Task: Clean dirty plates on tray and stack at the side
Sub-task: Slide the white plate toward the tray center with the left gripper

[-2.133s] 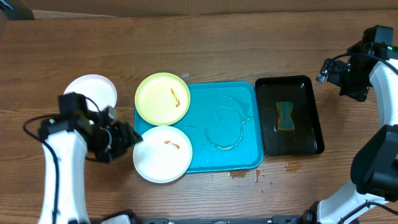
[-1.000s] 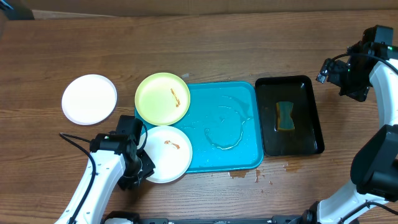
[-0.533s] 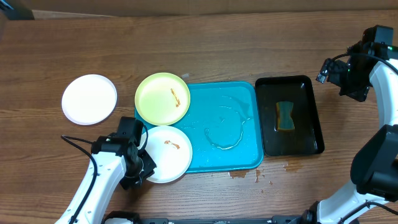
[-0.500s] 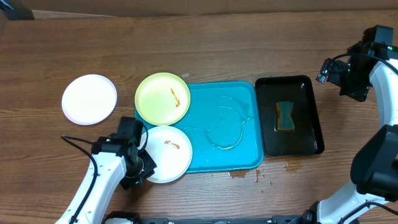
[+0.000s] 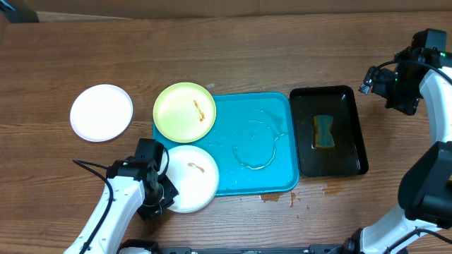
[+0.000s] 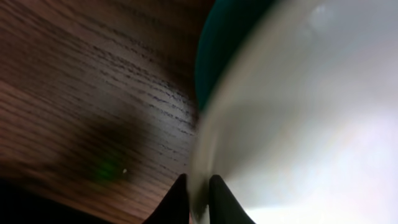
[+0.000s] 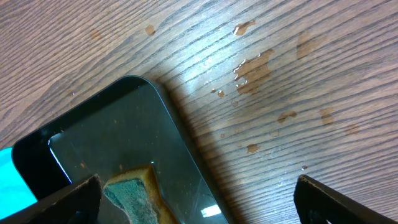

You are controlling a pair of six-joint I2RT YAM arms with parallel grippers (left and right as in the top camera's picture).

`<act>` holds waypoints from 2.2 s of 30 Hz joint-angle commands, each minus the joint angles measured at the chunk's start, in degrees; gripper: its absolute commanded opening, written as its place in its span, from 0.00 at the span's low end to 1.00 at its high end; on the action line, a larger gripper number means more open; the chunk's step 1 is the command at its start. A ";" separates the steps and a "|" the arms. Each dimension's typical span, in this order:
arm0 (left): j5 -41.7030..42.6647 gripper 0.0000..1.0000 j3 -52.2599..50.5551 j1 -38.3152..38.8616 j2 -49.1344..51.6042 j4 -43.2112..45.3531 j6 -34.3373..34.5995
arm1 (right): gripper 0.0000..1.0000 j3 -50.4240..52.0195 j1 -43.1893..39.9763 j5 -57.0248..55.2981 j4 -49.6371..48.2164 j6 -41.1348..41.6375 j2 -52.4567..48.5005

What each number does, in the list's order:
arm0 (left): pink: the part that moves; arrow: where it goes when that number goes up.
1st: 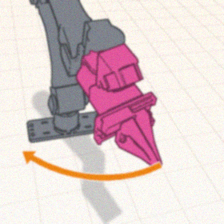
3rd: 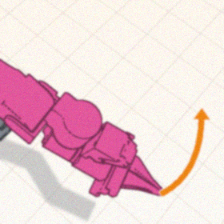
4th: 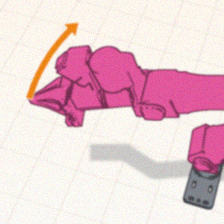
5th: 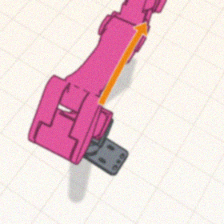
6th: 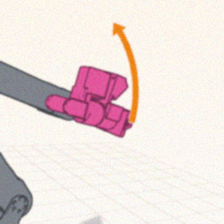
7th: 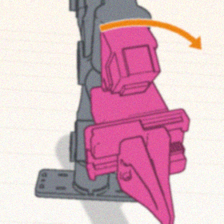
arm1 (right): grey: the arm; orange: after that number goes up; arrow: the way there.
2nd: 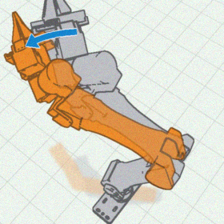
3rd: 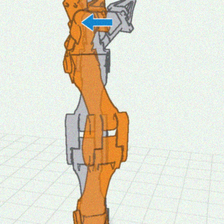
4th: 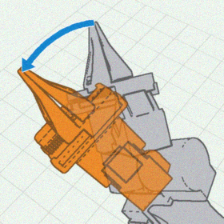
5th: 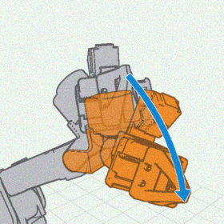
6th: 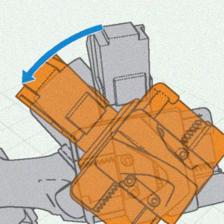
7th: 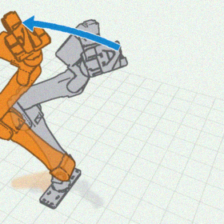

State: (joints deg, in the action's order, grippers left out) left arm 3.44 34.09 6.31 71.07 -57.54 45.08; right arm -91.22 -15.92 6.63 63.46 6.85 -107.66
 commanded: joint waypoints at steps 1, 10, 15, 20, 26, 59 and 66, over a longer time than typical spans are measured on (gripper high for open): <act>0.92 0.05 -0.57 0.26 0.17 0.57 0.35 | 1.00 -0.68 0.00 -0.17 -0.33 0.31 0.22; 8.35 0.04 3.15 0.26 0.17 0.66 -5.22 | 1.00 -0.68 0.00 -0.15 -0.33 0.31 0.22; 11.65 0.04 9.88 1.51 0.17 1.05 -9.81 | 1.00 -0.68 0.00 -0.15 -0.33 0.28 0.22; 8.13 0.04 14.78 6.71 1.64 4.59 -9.77 | 1.00 -0.68 0.00 -0.15 -0.33 0.28 0.22; 3.30 0.04 21.03 12.81 11.43 8.76 -9.77 | 1.00 -0.68 0.00 -0.17 -0.33 0.28 0.22; 0.59 0.42 37.22 21.14 37.70 10.64 -10.84 | 1.00 -0.68 0.00 -0.17 -0.33 0.28 0.22; -2.45 0.28 34.42 21.49 37.73 14.34 -10.82 | 1.00 -0.68 0.00 -0.17 -0.33 0.31 0.22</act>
State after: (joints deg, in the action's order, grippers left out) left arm 3.51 70.15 27.40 108.14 -43.62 34.37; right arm -91.22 -15.92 6.63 63.46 6.85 -107.66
